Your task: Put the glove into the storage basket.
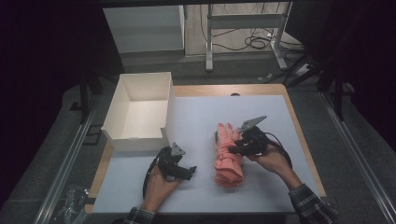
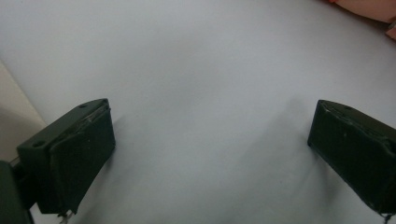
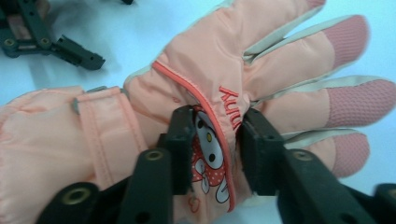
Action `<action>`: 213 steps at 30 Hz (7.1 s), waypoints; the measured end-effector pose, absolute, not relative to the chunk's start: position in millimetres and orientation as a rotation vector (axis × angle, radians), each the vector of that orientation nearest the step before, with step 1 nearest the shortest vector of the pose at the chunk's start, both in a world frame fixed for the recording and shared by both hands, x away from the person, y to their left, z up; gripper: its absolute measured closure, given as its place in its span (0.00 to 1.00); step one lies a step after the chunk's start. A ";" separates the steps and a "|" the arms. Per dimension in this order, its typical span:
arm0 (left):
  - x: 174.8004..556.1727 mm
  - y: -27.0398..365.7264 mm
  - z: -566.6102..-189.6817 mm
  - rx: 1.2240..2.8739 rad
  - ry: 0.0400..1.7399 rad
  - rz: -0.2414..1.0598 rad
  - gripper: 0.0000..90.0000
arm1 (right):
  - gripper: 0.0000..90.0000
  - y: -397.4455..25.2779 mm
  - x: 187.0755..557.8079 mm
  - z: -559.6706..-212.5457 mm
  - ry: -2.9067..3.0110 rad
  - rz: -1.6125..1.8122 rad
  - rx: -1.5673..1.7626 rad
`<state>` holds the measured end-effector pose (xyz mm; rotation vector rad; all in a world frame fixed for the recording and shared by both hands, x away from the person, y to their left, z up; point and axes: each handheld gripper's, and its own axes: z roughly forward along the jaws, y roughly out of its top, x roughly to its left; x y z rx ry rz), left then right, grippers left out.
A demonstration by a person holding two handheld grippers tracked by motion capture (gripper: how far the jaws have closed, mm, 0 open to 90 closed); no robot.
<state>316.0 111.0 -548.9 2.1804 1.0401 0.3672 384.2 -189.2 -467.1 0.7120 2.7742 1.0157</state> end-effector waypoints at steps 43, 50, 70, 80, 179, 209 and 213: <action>315.9 111.1 -548.8 2.183 1.041 0.364 0.01 | 0.84 -243.8 324.0 -520.2 2.625 1.167 0.917; 315.9 111.0 -548.8 2.182 1.041 0.364 0.01 | 0.84 -235.9 316.5 -526.3 2.634 1.179 0.894; 315.9 111.1 -548.7 2.183 1.042 0.363 0.01 | 0.81 -201.8 314.0 -530.1 2.644 1.185 0.832; 311.9 118.8 -546.5 2.205 1.042 0.349 0.02 | 0.80 -192.0 316.4 -531.3 2.641 1.197 0.835; 344.6 6.3 -487.5 2.421 0.833 0.221 0.00 | 0.17 -270.9 346.6 -531.6 2.285 0.943 1.149; 342.6 2.3 -508.4 2.546 0.756 0.148 0.45 | 0.17 -270.9 346.6 -531.6 2.284 0.943 1.149; 344.9 5.4 -506.5 2.525 0.766 0.119 0.46 | 0.17 -270.9 346.6 -531.6 2.284 0.943 1.149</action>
